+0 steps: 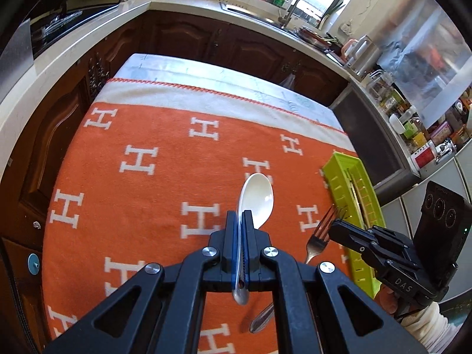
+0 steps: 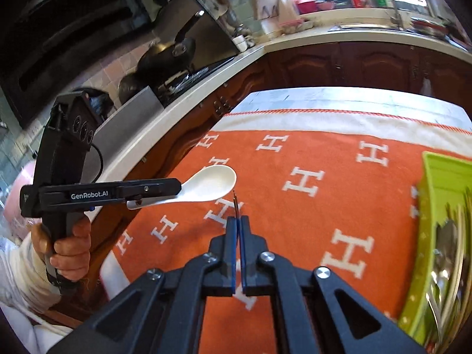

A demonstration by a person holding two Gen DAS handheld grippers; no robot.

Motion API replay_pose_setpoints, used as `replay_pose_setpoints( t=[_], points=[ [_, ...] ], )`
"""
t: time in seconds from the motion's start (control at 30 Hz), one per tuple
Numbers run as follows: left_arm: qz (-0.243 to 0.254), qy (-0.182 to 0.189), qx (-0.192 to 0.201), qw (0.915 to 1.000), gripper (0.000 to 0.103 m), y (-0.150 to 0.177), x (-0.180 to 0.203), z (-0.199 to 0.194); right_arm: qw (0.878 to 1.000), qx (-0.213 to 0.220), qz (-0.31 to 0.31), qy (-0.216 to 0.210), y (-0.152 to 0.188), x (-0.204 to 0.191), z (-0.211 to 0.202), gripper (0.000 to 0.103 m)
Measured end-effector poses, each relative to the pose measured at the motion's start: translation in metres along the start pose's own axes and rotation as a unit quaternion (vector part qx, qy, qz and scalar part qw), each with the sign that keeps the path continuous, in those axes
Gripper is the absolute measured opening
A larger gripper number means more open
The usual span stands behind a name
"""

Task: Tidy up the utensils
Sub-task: 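Carry the ceramic spoon and fork into the green tray and release both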

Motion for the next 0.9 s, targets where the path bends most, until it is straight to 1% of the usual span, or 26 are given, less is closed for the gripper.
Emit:
replay_pose_setpoints(
  t=[0.03,0.1,0.13,0.17,0.2,0.33,0.4,0.53,0.6,0.7,0.8,0.9],
  points=[
    [0.002,0.002,0.003,1.0000,0.001,0.000,0.008,-0.004,1.000,0.000,0.000,0.000,0.000,0.000,0.000,0.001],
    [0.002,0.010,0.008,0.9999,0.001,0.000,0.022,-0.011,0.999,0.031,0.013,0.001,-0.001,0.000,-0.032,0.001],
    [0.005,0.014,0.012,0.9998,0.001,0.000,0.032,-0.014,0.999,0.031,0.013,0.001,-0.001,0.000,-0.032,0.001],
    [0.009,0.016,0.017,0.9997,0.001,0.000,0.041,-0.018,0.999,0.049,0.018,0.005,-0.003,0.000,-0.057,0.001],
    [0.012,0.019,0.019,0.9996,0.001,-0.001,0.050,-0.020,0.998,0.054,0.020,0.008,-0.003,0.000,-0.067,0.001],
    [0.025,0.033,0.022,0.9989,0.001,-0.001,0.089,-0.026,0.996,0.077,0.028,0.046,0.000,0.006,-0.120,0.001],
    [0.034,0.038,0.020,0.9985,0.001,0.001,0.109,-0.025,0.994,0.084,0.029,0.065,0.002,0.010,-0.140,0.001],
    [0.049,0.043,0.012,0.9978,0.001,0.007,0.148,-0.023,0.988,0.093,0.025,0.117,0.006,0.018,-0.188,0.001],
    [0.053,0.048,0.007,0.9974,0.001,0.010,0.167,-0.021,0.986,0.094,0.017,0.139,0.008,0.019,-0.208,0.001],
    [0.062,0.050,0.007,0.9968,0.001,0.014,0.194,-0.019,0.983,0.082,0.003,0.167,0.009,0.021,-0.231,0.001],
    [0.067,0.050,0.006,0.9965,0.001,0.018,0.219,-0.015,0.978,0.055,-0.021,0.199,0.009,0.025,-0.245,0.001],
    [0.067,0.048,-0.001,0.9966,0.001,0.024,0.239,-0.006,0.973,0.025,-0.042,0.224,0.007,0.032,-0.247,0.001]
  ],
)
Point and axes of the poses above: each gripper's, at about its wrist camera, not at the fingertips, and z roughly the way its jaws point, x to its right, y to its underside, the point moved 5 cm from there along z, roughly the way its jaws point, and after that the axes turned 10 degrees about -y, right-handed, at the moved point
